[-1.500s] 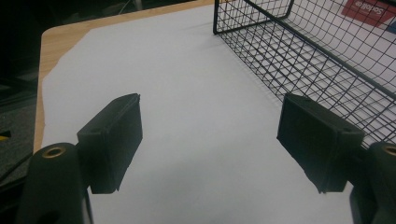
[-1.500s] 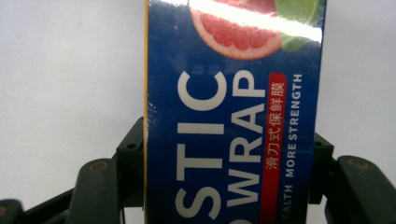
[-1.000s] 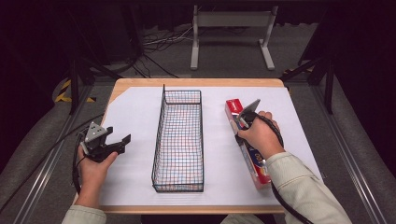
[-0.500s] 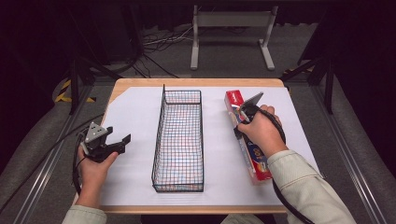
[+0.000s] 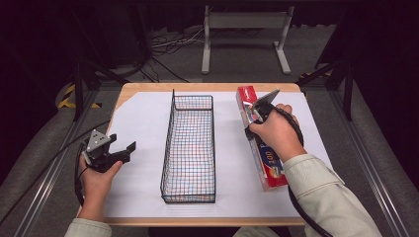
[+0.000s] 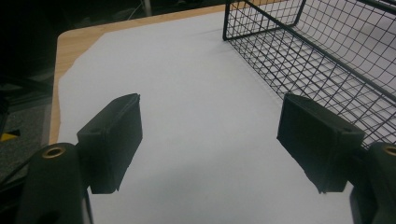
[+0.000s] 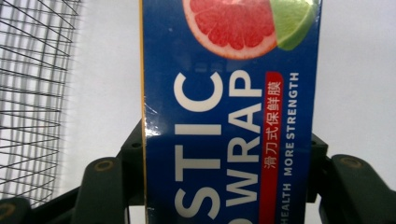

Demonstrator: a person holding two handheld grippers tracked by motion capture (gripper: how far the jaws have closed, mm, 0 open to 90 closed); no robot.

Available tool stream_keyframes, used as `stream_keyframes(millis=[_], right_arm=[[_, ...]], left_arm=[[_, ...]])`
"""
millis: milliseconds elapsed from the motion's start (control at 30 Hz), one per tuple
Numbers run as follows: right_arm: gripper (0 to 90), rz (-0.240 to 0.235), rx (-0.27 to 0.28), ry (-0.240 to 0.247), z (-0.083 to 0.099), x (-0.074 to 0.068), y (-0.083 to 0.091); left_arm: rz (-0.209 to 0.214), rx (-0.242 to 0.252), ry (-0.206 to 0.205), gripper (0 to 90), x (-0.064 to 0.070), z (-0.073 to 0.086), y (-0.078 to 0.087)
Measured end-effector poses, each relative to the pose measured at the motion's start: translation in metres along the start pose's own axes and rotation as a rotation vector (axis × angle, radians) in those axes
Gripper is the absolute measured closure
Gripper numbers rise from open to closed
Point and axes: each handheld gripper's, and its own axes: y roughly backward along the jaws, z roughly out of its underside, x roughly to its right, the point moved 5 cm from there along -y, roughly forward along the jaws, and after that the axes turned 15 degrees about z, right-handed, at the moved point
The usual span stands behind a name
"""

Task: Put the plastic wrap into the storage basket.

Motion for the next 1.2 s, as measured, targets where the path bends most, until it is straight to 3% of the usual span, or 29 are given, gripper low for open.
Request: stream_keyframes(millis=[233, 467, 733, 900, 1200], right_arm=[[40.8, 0.009, 0.013, -0.028, -0.002, -0.008, 0.015], [40.8, -0.006, 0.02, -0.095, -0.009, -0.02, 0.034], [40.8, -0.044, 0.013, -0.148, -0.018, -0.042, 0.047], [40.7, -0.039, 0.005, -0.109, -0.023, -0.058, 0.052], [40.5, -0.045, -0.002, -0.141, -0.032, -0.075, 0.061]], left_arm=[[0.007, 0.009, 0.004, 22.3, -0.002, -0.002, -0.004], [-0.012, 0.033, 0.04, 22.4, -0.007, -0.004, -0.006], [-0.022, 0.022, 0.006, 22.4, -0.004, -0.008, -0.014], [-0.036, 0.001, -0.003, 22.4, -0.003, -0.007, -0.018], [-0.06, -0.016, -0.015, 22.4, -0.004, -0.005, -0.019]])
